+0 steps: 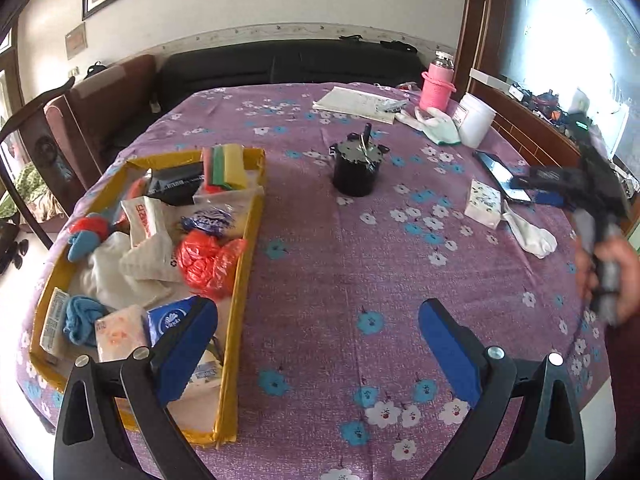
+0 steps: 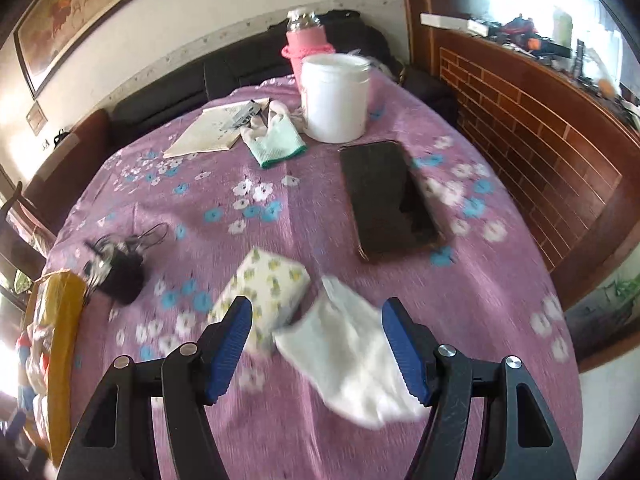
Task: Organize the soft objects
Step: 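Grasp the white tissue with the right gripper while the left grasps the yellow-patterned tissue pack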
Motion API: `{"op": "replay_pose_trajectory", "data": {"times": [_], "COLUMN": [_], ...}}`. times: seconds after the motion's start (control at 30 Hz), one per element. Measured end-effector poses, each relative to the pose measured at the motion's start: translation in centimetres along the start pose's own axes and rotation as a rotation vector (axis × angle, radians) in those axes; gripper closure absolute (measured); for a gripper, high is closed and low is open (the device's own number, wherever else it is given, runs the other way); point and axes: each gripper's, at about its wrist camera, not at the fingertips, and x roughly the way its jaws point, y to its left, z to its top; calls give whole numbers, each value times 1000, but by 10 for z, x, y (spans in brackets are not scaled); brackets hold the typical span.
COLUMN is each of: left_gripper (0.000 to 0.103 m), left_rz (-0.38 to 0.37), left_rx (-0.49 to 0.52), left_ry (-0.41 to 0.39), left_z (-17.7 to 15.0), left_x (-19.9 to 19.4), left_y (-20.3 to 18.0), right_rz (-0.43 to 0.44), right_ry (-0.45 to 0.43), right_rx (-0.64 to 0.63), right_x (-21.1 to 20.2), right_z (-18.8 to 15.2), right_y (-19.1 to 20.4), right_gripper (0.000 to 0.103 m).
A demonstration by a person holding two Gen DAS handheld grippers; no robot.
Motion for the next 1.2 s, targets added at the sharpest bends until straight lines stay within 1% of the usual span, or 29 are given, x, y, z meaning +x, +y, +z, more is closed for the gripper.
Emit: {"op": "replay_pose_trajectory", "data": {"times": [0.03,0.07,0.1,0.17,0.2,0.23,0.27,0.3,0.37,0.4,0.47,0.5,0.53,0.57,0.63,0.7,0.73,0.8,0.83,0.97,1.07,1.13,1.2], "left_gripper": [3,2,2,3,3,3,3,3,3,3,3,3,3,3,3,3,3,3,3,3,3,3,3], "left_rz": [2,3,3,3,3,3,2,-2,-23,-28,-49,-68,-87,-102,-127,-144,-151,-168,-177,-193,-175,-164,-144], "left_rx": [-1,-2,-5,-11,-12,-14,-17,-19,-22,-20,-11,-5,0,4,10,7,2,-15,-26,-42,-9,19,57], "left_ry": [3,4,6,7,7,7,9,11,13,16,30,40,50,58,74,88,95,113,124,154,150,143,147], "left_z": [-1,-1,-1,-1,0,1,2,2,4,5,7,8,8,8,8,8,9,9,9,11,15,20,25], "left_x": [0,0,0,1,1,2,4,5,8,10,15,18,21,23,28,34,37,44,48,59,64,69,78], "left_y": [0,1,3,5,7,8,9,9,8,6,1,-3,-6,-9,-13,-17,-18,-19,-19,-26,-37,-47,-59], "right_rz": [0,-5,-4,-4,18,38,49,70,184,225,357,411,418,397,316,192,124,76,59,44,77,95,76], "right_ry": [44,64,85,161,158,169,178,190,253,274,317,317,288,241,145,67,49,62,77,142,162,162,160], "right_rx": [4,14,18,0,6,4,-1,-16,-64,-85,-146,-170,-181,-174,-160,-167,-168,-145,-123,-82,-73,-94,-136], "right_x": [15,25,35,58,61,62,62,61,55,51,37,27,15,1,-20,-30,-30,-24,-18,10,19,20,19], "right_z": [8,13,16,20,20,19,18,15,2,-3,-18,-23,-25,-24,-19,-12,-8,-6,-8,-14,-23,-28,-34], "right_y": [3,5,8,19,24,29,34,41,60,67,83,85,83,75,51,28,13,-10,-25,-55,-55,-46,-37], "right_gripper": [32,32,32,32,34,43,43,47,54,57,58,58,57,53,30,27,27,27,27,27,27,27,27]}}
